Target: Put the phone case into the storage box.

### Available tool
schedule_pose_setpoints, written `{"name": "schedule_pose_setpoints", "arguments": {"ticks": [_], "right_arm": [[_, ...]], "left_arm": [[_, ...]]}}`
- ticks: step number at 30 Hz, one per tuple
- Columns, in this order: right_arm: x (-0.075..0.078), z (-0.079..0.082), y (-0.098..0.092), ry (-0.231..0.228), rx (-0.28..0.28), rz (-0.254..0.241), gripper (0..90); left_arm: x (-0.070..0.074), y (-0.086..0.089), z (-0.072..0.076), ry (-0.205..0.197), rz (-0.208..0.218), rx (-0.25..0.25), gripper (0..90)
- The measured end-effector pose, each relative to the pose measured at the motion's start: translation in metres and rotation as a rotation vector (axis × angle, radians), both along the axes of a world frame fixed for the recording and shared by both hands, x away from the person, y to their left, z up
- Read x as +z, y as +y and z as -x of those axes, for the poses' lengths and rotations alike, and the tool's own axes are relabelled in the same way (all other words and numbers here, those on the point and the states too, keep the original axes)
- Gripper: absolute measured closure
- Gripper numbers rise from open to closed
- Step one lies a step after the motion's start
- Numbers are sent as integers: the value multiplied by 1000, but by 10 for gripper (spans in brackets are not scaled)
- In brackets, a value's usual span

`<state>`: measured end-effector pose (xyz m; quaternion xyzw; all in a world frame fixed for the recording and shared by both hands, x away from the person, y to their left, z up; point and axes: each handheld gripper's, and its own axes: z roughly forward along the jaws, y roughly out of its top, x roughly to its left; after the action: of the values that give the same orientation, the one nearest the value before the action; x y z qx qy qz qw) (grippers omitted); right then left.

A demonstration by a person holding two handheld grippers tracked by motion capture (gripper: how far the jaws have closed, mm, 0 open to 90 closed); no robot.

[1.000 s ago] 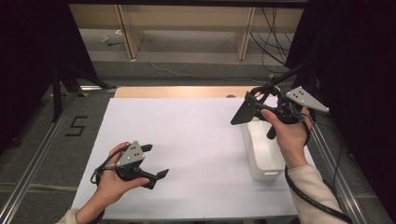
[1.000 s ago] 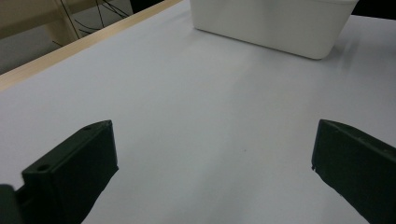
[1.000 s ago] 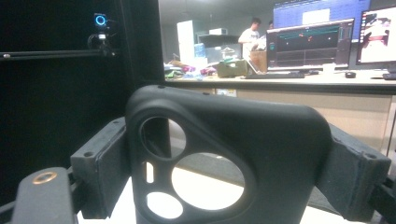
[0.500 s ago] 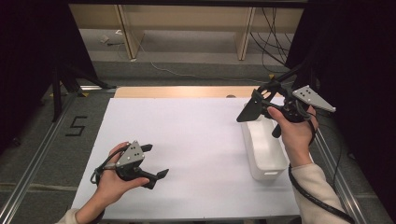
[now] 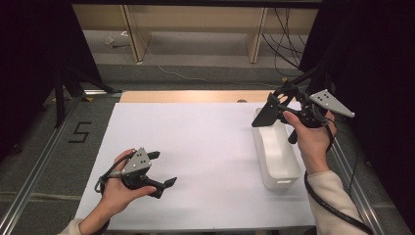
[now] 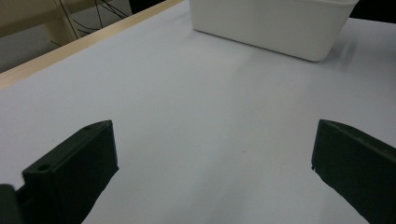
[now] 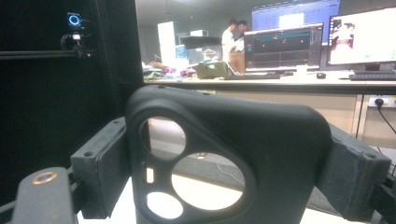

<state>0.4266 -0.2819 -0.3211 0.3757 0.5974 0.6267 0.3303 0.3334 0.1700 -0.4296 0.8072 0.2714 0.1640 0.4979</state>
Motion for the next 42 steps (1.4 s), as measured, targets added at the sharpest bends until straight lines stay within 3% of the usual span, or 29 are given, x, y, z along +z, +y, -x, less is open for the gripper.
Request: {"name": "schedule_pose_setpoints", "arguments": {"ticks": [42], "right_arm": [[-8,-7,-12,25,-69,47,158]], "left_arm": [[1,0,0,-3,3,0,0]]}}
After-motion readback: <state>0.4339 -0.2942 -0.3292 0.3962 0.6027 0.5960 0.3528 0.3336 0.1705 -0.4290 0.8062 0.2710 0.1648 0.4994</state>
